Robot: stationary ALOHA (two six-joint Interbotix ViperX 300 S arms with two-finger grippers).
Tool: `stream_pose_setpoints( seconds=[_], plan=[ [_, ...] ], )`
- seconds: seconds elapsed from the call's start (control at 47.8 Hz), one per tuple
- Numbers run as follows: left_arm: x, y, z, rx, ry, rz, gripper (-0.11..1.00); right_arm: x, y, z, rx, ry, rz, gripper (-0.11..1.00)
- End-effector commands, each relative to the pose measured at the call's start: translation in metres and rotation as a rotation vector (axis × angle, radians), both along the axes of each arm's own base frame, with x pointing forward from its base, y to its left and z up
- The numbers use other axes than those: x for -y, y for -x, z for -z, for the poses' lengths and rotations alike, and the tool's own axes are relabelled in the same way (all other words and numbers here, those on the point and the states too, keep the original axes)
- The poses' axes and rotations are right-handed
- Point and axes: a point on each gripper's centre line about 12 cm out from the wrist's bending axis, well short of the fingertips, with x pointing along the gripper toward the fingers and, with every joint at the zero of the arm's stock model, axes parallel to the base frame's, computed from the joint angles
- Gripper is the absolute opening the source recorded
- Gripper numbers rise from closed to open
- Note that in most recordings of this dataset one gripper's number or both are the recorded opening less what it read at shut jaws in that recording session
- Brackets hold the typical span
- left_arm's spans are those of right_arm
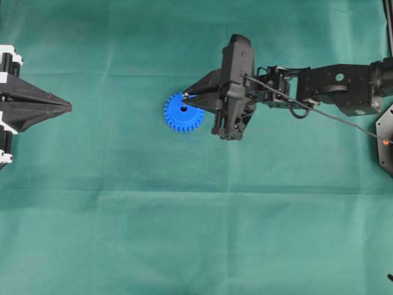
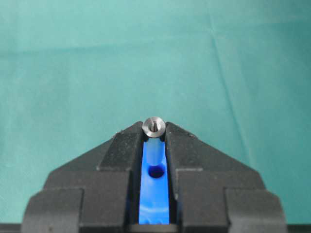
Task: Insert the shaft placed at a random location into the center hole of the medium gear at another random location.
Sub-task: 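Lift the shaft and carry it left over the blue gear's hole, then align the held shaft above the gear's center hole with the right gripper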
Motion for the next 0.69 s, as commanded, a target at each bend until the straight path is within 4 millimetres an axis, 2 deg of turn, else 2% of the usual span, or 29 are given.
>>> stream_pose_setpoints(
  seconds=[0.0,0.293,0.669],
  plan=[
    [0.0,-0.003,-0.008,0.018,-0.001,0.002,0.0,0.0,-0.008,-0.017,0.045,0.011,-0.005,0.14],
    [0.0,-0.003,-0.008,0.018,-0.001,0.002,0.0,0.0,-0.009,-0.014,0.039,0.01,-0.005,0.14],
    [0.0,-0.003,-0.007,0.011,-0.001,0.002,0.0,0.0,-0.013,0.015,-0.015,-0.001,-0.002,0.14]
  ],
)
